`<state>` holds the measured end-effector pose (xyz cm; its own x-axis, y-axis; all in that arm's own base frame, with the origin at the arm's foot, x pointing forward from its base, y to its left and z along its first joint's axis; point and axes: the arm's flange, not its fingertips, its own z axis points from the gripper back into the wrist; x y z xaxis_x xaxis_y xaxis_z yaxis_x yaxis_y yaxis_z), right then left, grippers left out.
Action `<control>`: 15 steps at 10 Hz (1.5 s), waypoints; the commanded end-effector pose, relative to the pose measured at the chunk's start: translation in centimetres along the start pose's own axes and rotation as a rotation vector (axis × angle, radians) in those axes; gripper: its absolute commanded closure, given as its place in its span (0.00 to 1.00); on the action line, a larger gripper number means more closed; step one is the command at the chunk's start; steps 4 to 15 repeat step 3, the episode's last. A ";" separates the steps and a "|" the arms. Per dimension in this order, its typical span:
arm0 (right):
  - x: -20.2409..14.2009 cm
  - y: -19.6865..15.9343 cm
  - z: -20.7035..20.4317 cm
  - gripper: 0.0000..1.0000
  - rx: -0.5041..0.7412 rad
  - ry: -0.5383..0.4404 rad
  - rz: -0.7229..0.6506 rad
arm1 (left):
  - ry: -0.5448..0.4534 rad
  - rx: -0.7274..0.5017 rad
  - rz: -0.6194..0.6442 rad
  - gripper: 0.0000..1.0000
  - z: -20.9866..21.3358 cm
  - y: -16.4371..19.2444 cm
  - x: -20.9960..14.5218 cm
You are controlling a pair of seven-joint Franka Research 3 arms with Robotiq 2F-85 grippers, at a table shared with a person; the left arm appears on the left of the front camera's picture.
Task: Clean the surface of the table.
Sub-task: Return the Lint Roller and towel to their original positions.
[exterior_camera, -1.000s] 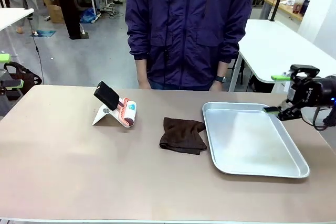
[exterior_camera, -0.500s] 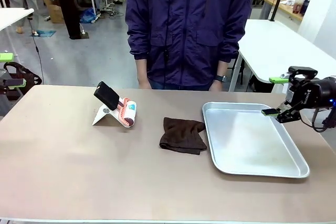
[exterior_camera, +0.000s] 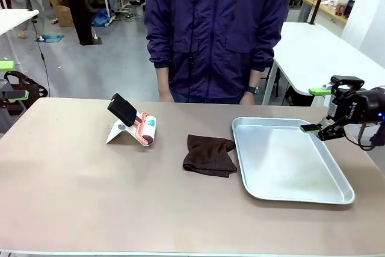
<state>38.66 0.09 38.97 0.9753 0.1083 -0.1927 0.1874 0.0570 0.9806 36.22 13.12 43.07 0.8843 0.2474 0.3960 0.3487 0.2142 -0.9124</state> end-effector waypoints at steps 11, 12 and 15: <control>0.0 0.4 0.1 0.00 -0.003 0.011 0.003 | 0.018 -0.005 -0.009 0.00 0.2 -0.2 -0.4; 0.0 0.4 0.1 0.00 -0.003 0.011 0.003 | 0.018 -0.005 -0.009 0.00 0.2 -0.2 -0.4; 0.0 0.4 0.1 0.00 -0.003 0.011 0.003 | 0.018 -0.005 -0.009 0.00 0.2 -0.2 -0.4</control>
